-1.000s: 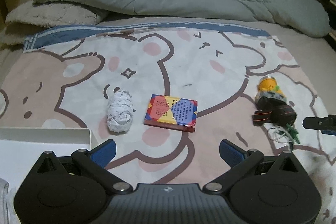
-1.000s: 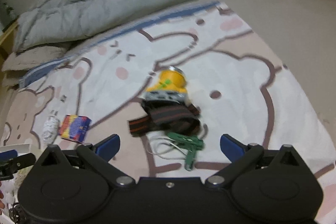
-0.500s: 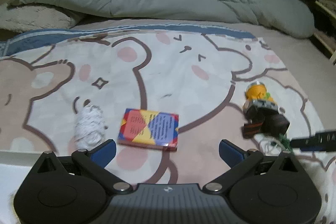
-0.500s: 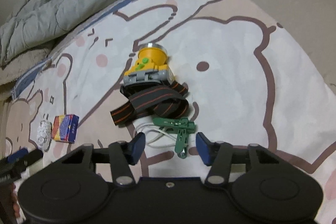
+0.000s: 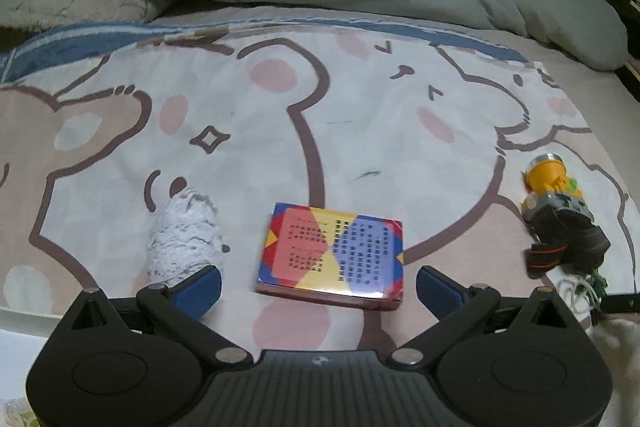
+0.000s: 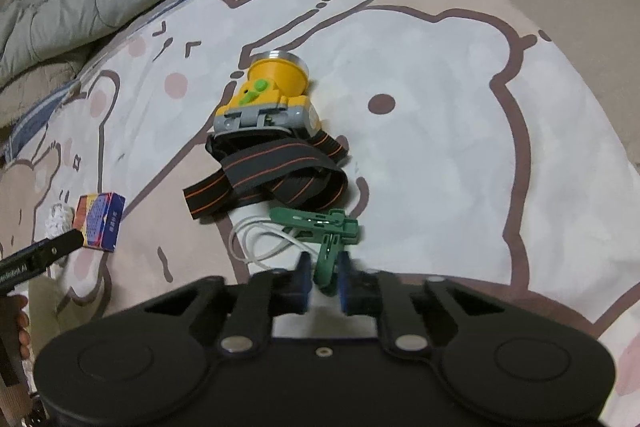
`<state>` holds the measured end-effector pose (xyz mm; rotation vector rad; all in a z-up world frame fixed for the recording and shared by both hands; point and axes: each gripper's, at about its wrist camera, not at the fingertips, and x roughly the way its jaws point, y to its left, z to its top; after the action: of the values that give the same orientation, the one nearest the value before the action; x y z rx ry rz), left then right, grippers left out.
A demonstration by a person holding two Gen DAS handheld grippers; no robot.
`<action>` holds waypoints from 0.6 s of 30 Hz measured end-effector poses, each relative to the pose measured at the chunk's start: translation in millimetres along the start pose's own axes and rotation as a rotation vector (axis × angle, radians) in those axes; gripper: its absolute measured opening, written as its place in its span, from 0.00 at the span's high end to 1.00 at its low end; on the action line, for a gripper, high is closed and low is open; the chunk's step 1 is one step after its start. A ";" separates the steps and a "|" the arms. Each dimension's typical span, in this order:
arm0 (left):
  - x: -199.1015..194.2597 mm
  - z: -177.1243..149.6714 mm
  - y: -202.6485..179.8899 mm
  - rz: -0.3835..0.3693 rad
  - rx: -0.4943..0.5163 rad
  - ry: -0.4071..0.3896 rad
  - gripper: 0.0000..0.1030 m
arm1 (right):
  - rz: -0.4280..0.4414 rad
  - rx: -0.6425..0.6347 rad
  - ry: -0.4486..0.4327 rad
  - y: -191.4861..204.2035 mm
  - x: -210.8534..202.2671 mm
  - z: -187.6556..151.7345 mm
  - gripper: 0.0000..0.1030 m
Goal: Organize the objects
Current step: 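Grasp the green clothespin with white cord with the right tool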
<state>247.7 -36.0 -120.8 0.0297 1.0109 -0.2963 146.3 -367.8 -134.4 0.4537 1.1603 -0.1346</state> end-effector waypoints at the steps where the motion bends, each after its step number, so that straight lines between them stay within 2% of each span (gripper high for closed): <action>1: 0.8 0.6 1.1 -0.006 -0.007 0.000 0.01 | 0.000 -0.005 0.002 0.6 -1.0 -0.4 0.90; 9: 9.6 0.3 -1.5 -0.027 0.012 0.006 0.01 | 0.113 -0.111 0.047 18.4 -21.7 -22.6 0.91; 16: 20.2 -4.0 -7.3 0.008 0.024 0.033 0.01 | 0.158 -0.237 0.152 36.0 -20.4 -53.0 0.91; 18: 23.5 -5.7 -8.9 0.017 0.027 0.045 0.01 | 0.164 -0.278 0.160 39.1 -20.4 -58.3 0.84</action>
<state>252.3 -49.0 -142.5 0.0695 1.0504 -0.2946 101.4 -311.1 -123.8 0.3148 1.2715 0.2068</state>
